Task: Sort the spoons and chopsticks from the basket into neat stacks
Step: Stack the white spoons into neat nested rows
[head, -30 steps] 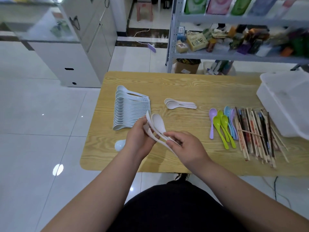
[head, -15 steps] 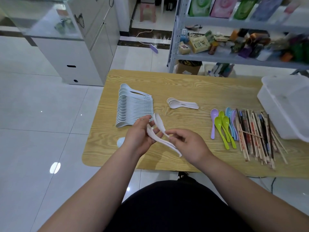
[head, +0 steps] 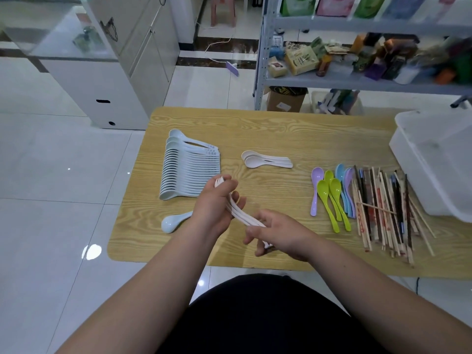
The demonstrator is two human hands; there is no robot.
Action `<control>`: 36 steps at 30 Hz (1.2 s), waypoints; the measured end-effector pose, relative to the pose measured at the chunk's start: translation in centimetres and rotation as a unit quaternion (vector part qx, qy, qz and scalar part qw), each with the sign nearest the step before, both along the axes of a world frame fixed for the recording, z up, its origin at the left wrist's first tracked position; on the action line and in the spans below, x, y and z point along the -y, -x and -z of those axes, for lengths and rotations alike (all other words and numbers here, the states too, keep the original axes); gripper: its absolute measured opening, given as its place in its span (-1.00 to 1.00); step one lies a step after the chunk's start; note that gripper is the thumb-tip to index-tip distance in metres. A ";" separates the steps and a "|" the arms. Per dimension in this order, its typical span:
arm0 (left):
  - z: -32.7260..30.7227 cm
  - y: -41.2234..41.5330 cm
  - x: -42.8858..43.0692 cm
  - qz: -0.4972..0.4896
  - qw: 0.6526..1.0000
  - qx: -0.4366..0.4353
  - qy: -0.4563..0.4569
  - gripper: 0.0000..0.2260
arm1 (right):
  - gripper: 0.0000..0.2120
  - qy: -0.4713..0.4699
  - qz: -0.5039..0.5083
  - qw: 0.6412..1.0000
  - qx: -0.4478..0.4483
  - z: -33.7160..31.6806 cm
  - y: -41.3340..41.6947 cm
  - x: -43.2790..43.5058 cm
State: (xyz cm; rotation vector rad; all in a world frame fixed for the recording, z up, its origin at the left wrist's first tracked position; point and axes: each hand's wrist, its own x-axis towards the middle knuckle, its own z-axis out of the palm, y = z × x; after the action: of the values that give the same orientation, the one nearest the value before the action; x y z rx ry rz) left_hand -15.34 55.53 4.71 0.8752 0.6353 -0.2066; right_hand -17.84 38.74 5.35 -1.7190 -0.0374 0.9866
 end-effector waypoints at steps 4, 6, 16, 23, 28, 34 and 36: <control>0.6 -1.1 3.1 -0.001 1.000 -0.024 -0.012 -0.81 | -0.74 -0.093 0.003 0.985 -0.144 1.2 -1.6 3.5; 1.0 -1.6 4.8 -0.011 0.999 -0.038 -0.023 -0.81 | -0.75 -0.084 -0.020 0.985 -0.151 1.8 -2.6 5.3; 2.4 -3.4 8.1 0.059 0.983 -0.045 -0.170 -0.75 | -0.74 0.029 -0.094 0.995 0.000 6.6 -7.7 10.4; 6.6 -3.8 6.9 0.252 0.842 -0.089 -0.468 -0.77 | -0.75 0.186 -0.193 0.928 0.260 11.3 -10.3 10.8; 12.2 -6.3 5.6 0.326 0.729 0.011 -0.602 -0.86 | -0.69 0.258 -0.169 0.886 0.348 16.0 -12.0 9.0; 17.1 -9.6 3.7 0.313 0.627 0.167 -0.694 -0.74 | -0.70 0.318 -0.067 0.841 0.432 19.7 -13.7 7.7; 18.0 -10.8 3.3 0.303 0.612 0.183 -0.707 -0.75 | -0.74 0.321 -0.051 0.821 0.470 20.3 -14.4 7.4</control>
State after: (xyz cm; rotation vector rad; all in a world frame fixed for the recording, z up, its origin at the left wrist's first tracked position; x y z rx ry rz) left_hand -4.53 52.19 -13.31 2.6273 -0.0759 -0.0773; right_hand -3.43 31.30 -14.95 -2.7188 -0.4879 0.0948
